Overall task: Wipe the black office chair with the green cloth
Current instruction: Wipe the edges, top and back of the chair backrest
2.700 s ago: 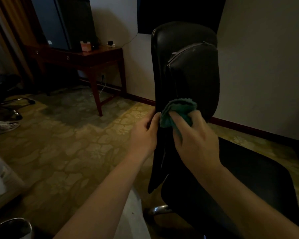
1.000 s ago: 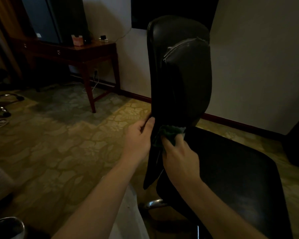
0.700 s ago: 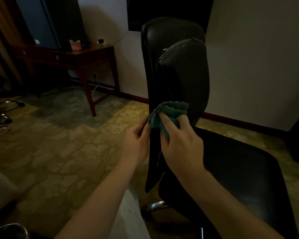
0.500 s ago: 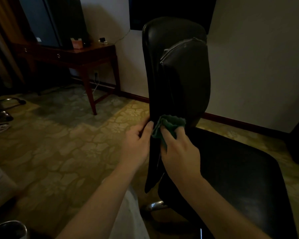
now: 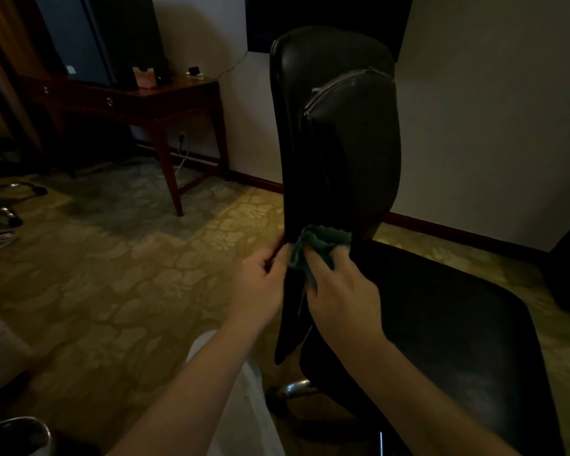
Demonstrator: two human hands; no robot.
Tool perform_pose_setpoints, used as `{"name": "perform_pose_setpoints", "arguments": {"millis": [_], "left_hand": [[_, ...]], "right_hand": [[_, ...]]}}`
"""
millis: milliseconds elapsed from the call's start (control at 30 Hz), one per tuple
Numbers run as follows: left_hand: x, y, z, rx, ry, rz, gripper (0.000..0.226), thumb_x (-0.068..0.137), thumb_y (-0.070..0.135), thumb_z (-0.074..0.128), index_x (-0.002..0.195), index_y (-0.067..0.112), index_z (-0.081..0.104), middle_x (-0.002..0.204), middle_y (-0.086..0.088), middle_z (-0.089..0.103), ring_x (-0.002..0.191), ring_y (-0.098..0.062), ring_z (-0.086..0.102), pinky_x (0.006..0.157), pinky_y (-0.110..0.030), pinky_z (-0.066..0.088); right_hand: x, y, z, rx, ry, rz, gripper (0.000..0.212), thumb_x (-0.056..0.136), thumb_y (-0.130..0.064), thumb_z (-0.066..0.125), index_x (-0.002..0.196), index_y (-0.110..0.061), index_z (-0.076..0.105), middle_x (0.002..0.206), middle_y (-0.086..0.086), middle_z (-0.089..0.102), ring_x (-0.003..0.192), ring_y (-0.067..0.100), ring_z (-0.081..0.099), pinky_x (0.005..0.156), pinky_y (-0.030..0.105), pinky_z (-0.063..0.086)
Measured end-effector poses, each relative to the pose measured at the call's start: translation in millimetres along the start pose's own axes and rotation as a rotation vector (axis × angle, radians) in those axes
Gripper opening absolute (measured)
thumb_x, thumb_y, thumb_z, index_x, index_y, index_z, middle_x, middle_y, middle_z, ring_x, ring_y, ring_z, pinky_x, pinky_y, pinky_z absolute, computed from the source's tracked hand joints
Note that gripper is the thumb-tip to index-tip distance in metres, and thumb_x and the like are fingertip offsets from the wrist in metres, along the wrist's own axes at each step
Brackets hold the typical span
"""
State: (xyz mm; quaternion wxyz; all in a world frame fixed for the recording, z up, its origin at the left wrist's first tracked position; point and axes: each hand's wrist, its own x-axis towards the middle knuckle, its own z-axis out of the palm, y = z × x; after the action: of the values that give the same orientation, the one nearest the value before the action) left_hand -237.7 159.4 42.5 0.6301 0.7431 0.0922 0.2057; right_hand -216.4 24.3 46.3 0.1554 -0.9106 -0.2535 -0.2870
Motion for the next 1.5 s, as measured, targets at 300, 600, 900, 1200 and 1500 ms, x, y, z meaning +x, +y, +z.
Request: {"name": "perform_pose_setpoints", "arguments": {"millis": [300, 600, 900, 1200, 1500], "left_hand": [[-1.7, -3.7, 1.1, -0.057, -0.021, 0.020, 0.036, 0.102, 0.031, 0.053, 0.137, 0.027, 0.057, 0.118, 0.020, 0.069, 0.106, 0.005, 0.065, 0.082, -0.014, 0.051], [-2.0, -4.1, 1.9, -0.090, -0.019, 0.030, 0.036, 0.101, 0.030, 0.054, 0.137, 0.025, 0.058, 0.124, 0.019, 0.067, 0.115, 0.004, 0.061, 0.095, -0.020, 0.050], [-1.7, -7.0, 0.9, -0.068, -0.016, 0.031, 0.035, 0.101, 0.033, 0.054, 0.135, 0.031, 0.059, 0.124, 0.017, 0.067, 0.115, -0.002, 0.063, 0.098, -0.033, 0.053], [-4.1, -5.5, 2.7, -0.063, 0.000, 0.052, 0.037, 0.101, 0.033, 0.055, 0.136, 0.024, 0.059, 0.124, 0.017, 0.067, 0.116, 0.003, 0.061, 0.093, -0.017, 0.051], [-7.8, -1.1, 0.4, 0.003, -0.025, 0.098, 0.033, 0.102, 0.032, 0.052, 0.135, 0.030, 0.059, 0.122, 0.016, 0.068, 0.110, 0.003, 0.064, 0.089, -0.018, 0.053]], "right_hand": [[-10.4, 5.2, -12.7, 0.046, 0.072, 0.012, 0.044, 0.087, -0.027, 0.064, 0.129, -0.016, 0.059, 0.109, 0.011, 0.058, 0.079, 0.020, 0.063, 0.051, 0.025, 0.049], [-15.9, -5.4, -1.2, -0.098, -0.127, 0.045, 0.040, 0.079, -0.023, 0.076, 0.116, -0.015, 0.065, 0.097, 0.015, 0.058, 0.066, 0.025, 0.062, 0.041, 0.032, 0.049], [-7.2, 4.1, -19.1, -0.057, 0.038, -0.004, 0.043, 0.087, -0.027, 0.065, 0.129, -0.019, 0.059, 0.098, 0.010, 0.059, 0.070, 0.021, 0.060, 0.045, 0.023, 0.040], [-18.3, -3.2, -5.4, -0.096, -0.177, 0.033, 0.041, 0.086, -0.026, 0.068, 0.125, -0.019, 0.060, 0.100, 0.013, 0.057, 0.067, 0.023, 0.061, 0.042, 0.030, 0.047], [-3.0, -6.8, -37.6, 0.140, -0.004, 0.140, 0.050, 0.096, -0.036, 0.048, 0.145, -0.034, 0.039, 0.117, 0.005, 0.051, 0.082, 0.019, 0.059, 0.058, 0.032, 0.051]]}}
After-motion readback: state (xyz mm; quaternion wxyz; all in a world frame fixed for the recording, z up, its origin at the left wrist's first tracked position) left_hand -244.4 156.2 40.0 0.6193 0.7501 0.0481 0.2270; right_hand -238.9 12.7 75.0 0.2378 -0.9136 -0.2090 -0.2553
